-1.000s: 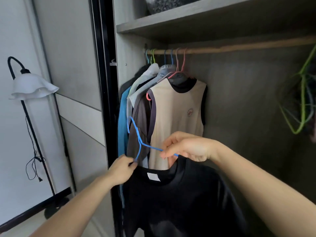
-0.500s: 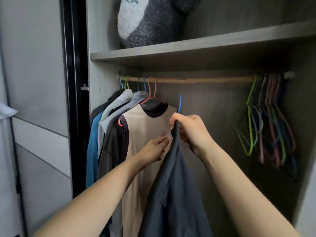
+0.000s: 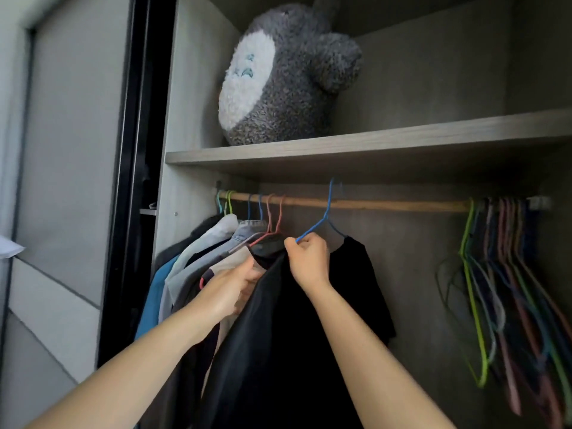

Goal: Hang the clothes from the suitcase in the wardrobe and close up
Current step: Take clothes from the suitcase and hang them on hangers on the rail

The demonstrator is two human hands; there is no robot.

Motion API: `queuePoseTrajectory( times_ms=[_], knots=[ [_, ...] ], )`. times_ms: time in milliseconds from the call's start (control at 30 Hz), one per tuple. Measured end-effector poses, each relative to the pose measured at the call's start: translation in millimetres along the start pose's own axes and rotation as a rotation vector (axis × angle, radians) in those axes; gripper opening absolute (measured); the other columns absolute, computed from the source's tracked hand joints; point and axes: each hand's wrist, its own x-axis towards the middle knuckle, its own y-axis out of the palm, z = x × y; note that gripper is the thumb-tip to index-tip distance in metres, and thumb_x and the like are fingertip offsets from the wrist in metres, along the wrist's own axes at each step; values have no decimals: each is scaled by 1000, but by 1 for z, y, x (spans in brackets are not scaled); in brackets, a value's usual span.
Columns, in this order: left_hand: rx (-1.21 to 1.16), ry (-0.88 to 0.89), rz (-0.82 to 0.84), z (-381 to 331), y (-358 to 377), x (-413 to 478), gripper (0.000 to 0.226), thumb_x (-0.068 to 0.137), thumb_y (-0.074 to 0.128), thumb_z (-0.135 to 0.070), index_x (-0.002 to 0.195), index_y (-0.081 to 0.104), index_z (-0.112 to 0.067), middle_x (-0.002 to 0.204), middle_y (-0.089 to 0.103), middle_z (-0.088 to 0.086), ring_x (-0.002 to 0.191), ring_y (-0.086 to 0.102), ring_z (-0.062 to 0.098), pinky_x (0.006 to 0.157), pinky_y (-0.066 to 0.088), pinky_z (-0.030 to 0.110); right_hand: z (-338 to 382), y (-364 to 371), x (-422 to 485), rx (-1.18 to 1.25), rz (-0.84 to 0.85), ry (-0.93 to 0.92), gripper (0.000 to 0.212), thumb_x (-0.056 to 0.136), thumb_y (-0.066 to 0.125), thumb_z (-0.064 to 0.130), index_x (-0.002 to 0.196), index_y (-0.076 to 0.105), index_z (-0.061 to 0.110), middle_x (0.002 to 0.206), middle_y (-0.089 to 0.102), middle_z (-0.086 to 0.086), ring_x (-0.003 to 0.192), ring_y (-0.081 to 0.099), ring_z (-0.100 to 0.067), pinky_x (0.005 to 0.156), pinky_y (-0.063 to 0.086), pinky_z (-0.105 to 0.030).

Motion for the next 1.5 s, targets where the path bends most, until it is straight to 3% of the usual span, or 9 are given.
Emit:
queuePoseTrajectory(
  times_ms=[167,367,467,767,933,1167,1233,1367,1500],
  knots=[
    [470,94,-43,30,-12,3,24,93,60,-31,70,62,-23,50,55,-8,48,49,-1,55,35,19,-18,28,28,-89,70,2,27,91,60,26,70,52,12,89,70,-20,92,65,-36,77,46,-34],
    [625,215,-302,53,-8,24,47,92,62,-26,56,33,-15,45,28,-6,46,27,11,52,26,28,-46,60,48,-207,343,60,35,85,58,37,61,58,12,74,69,-18,81,69,-39,74,58,-47],
    [715,245,-383,62,-13,30,50,94,59,-22,54,28,-15,43,28,-5,46,29,15,54,31,31,-45,67,54,-283,368,36,39,87,58,43,62,56,13,80,67,-18,87,68,-36,72,50,-34],
    [744,184,-520,63,-41,46,27,96,56,-18,70,56,-12,56,54,1,59,58,22,57,40,32,-37,103,65,-336,466,27,45,95,50,52,77,59,12,87,62,-12,92,62,-33,71,39,-31],
    [523,104,-515,78,-51,32,22,95,58,-17,116,67,-16,75,62,-12,70,55,6,58,40,4,-50,103,37,-387,287,-71,55,97,44,53,118,57,4,122,59,-18,120,46,-36,94,41,-41],
    [551,131,-547,111,-79,-23,23,93,56,-7,106,71,-17,90,70,-12,86,64,0,75,41,0,-44,100,-53,-339,109,-402,28,93,58,28,114,55,9,119,53,-8,112,44,-29,90,38,-45],
    [585,111,-582,128,-94,-50,24,90,55,-3,100,72,-17,87,69,-12,79,62,-3,72,41,0,-43,104,-91,-355,155,-482,27,89,58,26,109,55,10,116,54,-6,105,47,-28,83,41,-44],
    [682,-72,-581,175,-126,-125,24,87,53,-3,95,71,-17,79,71,1,73,66,23,75,55,36,-49,119,-183,-415,371,-494,25,90,57,27,109,57,10,118,53,-7,106,46,-29,85,39,-43],
    [822,-304,-571,219,-160,-228,25,91,51,-10,105,70,-17,98,72,11,96,65,32,81,48,35,-45,137,-294,-482,681,-377,30,93,54,29,117,54,10,125,48,-7,117,41,-29,93,31,-40]
  ],
)
